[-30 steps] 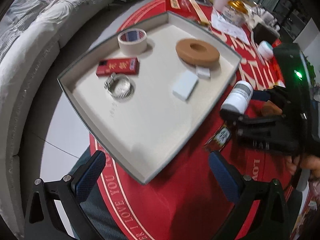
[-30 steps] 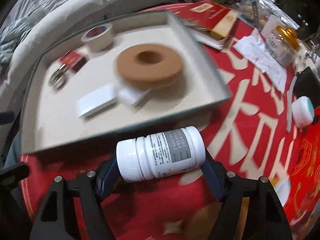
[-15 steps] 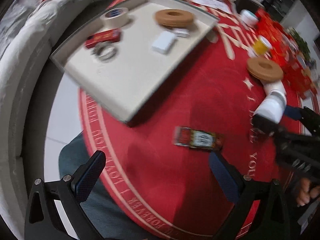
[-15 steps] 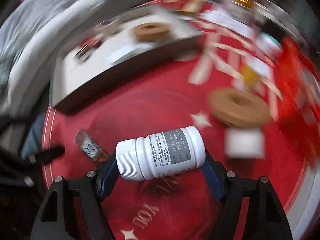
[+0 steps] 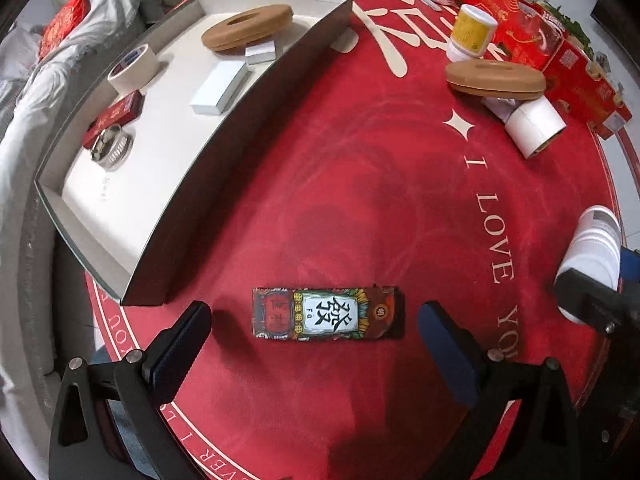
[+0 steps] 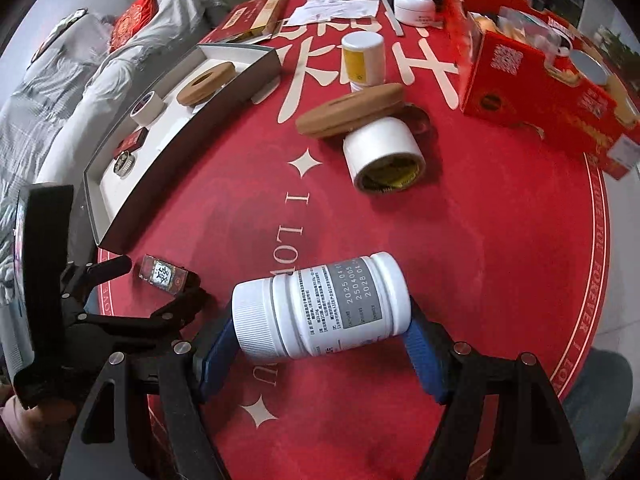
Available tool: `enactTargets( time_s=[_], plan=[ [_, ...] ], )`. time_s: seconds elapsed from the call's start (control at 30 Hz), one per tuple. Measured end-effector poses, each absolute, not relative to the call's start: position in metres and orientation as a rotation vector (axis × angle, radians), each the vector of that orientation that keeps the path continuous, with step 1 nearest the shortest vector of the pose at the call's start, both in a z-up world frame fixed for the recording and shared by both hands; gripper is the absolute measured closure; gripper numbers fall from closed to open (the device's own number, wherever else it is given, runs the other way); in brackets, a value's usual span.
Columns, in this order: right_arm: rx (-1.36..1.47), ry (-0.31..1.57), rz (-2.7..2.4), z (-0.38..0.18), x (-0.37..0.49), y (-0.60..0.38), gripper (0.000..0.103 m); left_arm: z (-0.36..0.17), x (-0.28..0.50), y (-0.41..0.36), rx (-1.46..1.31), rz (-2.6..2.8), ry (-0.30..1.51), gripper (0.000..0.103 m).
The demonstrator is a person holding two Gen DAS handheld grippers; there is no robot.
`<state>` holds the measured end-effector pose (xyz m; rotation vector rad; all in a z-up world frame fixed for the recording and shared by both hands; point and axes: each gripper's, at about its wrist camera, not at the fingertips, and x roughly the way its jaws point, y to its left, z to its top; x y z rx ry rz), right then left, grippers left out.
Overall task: Organize rigid objects
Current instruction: 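Grasp the white pill bottle with the right tool while the left tool grasps the patterned snack bar, then carry the snack bar with the left tool while the right tool carries the pill bottle to the tray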
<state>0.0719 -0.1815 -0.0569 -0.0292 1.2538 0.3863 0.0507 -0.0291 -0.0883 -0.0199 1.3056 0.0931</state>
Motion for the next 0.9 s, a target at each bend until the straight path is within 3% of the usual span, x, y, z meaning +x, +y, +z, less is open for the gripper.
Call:
enactTargets(
  time_s=[0.4, 0.47, 0.5, 0.53, 0.9],
  plan=[
    [0.002, 1.300, 0.339, -0.069, 0.066, -0.183, 0.027, -0.096, 0.037, -0.030, -0.072, 0.092, 1.276, 0.002],
    [0.007, 1.297, 0.334, -0.067, 0.065, -0.185, 0.027, -0.089, 0.039, -0.034, -0.067, 0.084, 1.274, 0.013],
    [0.008, 1.288, 0.329, -0.064, 0.065, -0.187, 0.027, -0.083, 0.038, -0.036, -0.058, 0.075, 1.264, 0.028],
    [0.009, 1.282, 0.326, -0.063, 0.065, -0.188, 0.027, -0.081, 0.037, -0.039, -0.053, 0.064, 1.256, 0.031],
    [0.019, 1.260, 0.314, -0.052, 0.065, -0.190, 0.027, -0.051, 0.024, -0.029, -0.094, 0.090, 1.228, 0.031]
  ],
)
